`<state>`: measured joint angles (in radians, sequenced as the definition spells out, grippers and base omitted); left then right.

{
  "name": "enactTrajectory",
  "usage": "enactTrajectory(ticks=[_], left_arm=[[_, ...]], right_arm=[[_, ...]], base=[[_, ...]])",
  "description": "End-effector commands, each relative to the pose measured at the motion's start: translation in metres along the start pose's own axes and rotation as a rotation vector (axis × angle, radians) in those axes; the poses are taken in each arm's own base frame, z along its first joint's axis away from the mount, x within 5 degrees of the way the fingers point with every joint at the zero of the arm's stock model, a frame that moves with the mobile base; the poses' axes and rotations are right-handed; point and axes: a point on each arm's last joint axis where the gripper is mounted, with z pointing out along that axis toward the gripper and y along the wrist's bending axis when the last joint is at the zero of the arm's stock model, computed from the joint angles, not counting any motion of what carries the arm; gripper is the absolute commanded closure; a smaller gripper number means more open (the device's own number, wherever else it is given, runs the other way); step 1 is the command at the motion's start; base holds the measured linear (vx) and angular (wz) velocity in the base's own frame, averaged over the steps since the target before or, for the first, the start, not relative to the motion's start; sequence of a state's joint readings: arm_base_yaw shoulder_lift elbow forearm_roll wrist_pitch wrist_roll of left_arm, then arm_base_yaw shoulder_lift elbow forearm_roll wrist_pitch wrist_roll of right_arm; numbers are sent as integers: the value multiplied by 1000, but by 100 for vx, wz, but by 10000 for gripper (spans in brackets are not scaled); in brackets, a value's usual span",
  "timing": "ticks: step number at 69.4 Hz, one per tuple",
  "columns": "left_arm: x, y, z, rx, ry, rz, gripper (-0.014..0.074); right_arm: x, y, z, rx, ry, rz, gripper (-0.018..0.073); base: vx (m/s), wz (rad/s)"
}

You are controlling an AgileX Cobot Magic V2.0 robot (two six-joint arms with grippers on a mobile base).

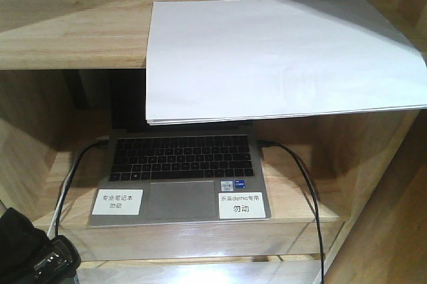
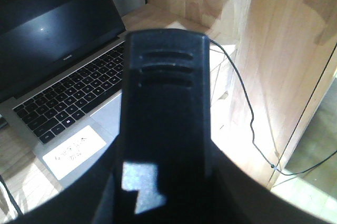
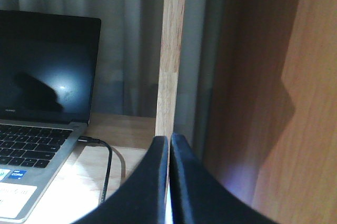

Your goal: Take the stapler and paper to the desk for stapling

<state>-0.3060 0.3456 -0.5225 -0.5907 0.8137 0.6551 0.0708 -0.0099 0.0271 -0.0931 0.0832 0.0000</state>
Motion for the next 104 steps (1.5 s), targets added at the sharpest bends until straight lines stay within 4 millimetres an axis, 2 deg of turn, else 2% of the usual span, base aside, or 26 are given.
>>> enactTrajectory(ticks=[1, 9, 22, 40, 47, 53, 61, 70, 77, 89, 104], left_arm=[[-16, 2, -5, -23, -115, -31, 603], [-16, 2, -5, -23, -114, -30, 603], [-16, 2, -5, -23, -114, -30, 603], [-16, 2, -5, -23, -114, -30, 603], [-16, 2, -5, -23, -114, -30, 603], [-16, 2, -5, -23, -114, -30, 603], [-16, 2, -5, -23, -114, -30, 603], [-16, 2, -5, -23, -114, -30, 603], [-16, 2, -5, -23, -114, -30, 603], [-16, 2, -5, -23, -114, -30, 603], [-16, 2, -5, -23, -114, -30, 603]], right_arm=[[-6, 0, -1, 2, -88, -12, 569], [-8, 0, -1, -9, -102, 195, 569], [-8, 0, -1, -38, -98, 758, 569], [-4, 0, -1, -32, -53, 1244, 567], [-9, 1, -1, -91, -93, 1211, 550], [-17, 6, -3, -213, -122, 1196, 494], [-20, 12, -5, -337, -82, 1248, 358], [-24, 17, -7, -443, -61, 1252, 150], [-29, 20, -6, -488, -69, 1277, 42], [-46, 26, 5, -540, -54, 1280, 13], [-70, 42, 35, -630, -2, 1244, 14]], base=[[0, 0], [0, 0], [0, 0], [0, 0], [0, 0], [0, 0], [0, 0], [0, 0], [0, 0], [0, 0], [0, 0]])
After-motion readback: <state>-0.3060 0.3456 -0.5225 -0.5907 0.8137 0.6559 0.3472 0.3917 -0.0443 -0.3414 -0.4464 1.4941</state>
